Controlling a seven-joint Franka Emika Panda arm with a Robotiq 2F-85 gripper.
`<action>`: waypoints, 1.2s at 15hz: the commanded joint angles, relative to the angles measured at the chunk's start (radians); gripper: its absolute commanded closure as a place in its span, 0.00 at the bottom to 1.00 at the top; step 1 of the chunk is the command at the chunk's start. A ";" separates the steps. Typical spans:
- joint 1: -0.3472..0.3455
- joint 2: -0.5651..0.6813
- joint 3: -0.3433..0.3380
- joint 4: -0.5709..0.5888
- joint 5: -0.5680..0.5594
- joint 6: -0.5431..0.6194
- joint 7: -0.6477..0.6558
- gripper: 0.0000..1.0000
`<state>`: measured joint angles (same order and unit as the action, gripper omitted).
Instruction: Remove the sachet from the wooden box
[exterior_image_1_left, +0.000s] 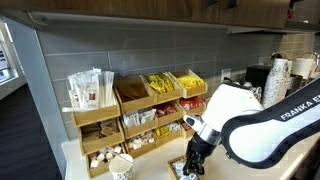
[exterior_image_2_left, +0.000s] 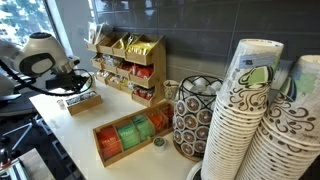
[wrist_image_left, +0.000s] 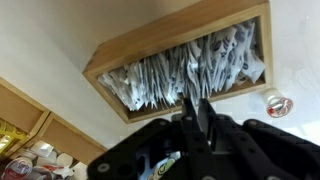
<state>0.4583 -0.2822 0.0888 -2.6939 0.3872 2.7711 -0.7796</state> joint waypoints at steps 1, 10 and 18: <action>-0.001 -0.016 -0.010 -0.005 -0.024 -0.022 0.008 1.00; -0.011 -0.046 -0.005 -0.013 -0.051 -0.025 0.024 1.00; -0.043 -0.120 -0.013 -0.033 -0.123 -0.021 0.080 1.00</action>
<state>0.4334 -0.3493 0.0842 -2.6989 0.3209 2.7710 -0.7465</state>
